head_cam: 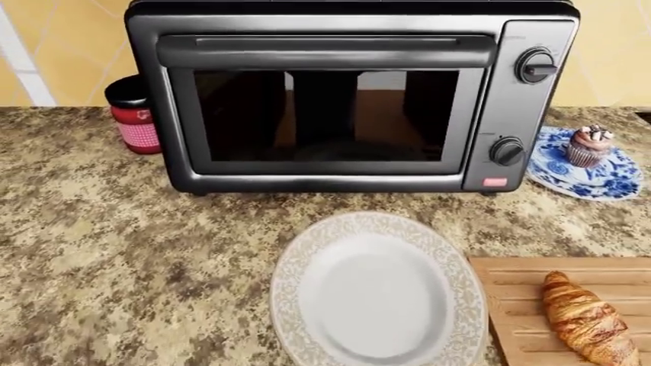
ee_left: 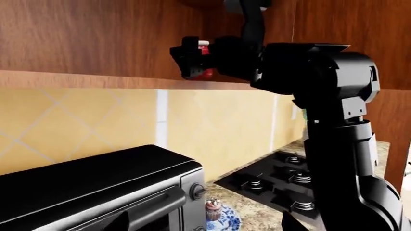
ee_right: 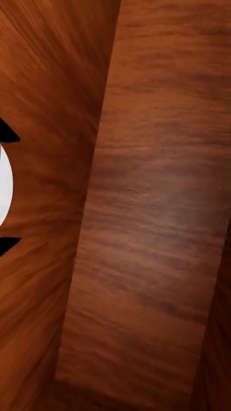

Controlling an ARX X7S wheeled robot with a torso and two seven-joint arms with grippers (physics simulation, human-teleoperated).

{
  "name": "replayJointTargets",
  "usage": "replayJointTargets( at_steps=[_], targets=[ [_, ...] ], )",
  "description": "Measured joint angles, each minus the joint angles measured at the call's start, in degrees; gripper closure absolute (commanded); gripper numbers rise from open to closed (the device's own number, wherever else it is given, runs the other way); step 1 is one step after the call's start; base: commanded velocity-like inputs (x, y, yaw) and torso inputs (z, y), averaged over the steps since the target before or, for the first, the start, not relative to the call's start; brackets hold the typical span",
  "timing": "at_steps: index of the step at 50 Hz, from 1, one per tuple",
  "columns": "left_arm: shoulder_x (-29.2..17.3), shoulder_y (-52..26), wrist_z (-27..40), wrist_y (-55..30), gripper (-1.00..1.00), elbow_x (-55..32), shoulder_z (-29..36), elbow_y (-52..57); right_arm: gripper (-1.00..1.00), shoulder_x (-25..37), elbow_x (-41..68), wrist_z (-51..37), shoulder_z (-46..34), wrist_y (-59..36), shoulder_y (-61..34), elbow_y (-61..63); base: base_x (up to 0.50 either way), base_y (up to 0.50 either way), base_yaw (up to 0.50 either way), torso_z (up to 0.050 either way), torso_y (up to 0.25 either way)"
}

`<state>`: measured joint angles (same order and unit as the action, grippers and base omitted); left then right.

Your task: From the different types of pastries on the counter, select a croissant and place it on the cutting board. Then retrieve a jar of jam from the cabinet and place it alongside the croissant on the cutting board.

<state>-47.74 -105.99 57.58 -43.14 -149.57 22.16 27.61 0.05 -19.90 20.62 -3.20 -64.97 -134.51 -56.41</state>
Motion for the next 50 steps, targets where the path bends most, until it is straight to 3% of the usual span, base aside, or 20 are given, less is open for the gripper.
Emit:
replayJointTargets(
  at_steps=[17,42,50],
  targets=[
    [0.02,-0.15,-0.27,-0.08,-1.0,0.29,0.33,-0.1,1.0,-0.03,0.08,0.06,0.08,-0.03,0.01,-0.14,-0.43,-0.14,0.0,0.0,0.0],
    [-0.05,0.33,-0.92,-0.05,-1.0,1.09,0.49,0.12,1.0,1.08,3.43,-1.06,1.54,1.71,-0.03,4.4,-0.43,-0.33,0.0,0.0,0.0],
    [-0.16,0.33,-0.93,0.2,-1.0,1.09,0.48,0.32,1.0,1.43,4.22,-0.04,1.72,1.29,-0.16,6.22,-0.03,-0.02,0.0,0.0,0.0]
  ],
)
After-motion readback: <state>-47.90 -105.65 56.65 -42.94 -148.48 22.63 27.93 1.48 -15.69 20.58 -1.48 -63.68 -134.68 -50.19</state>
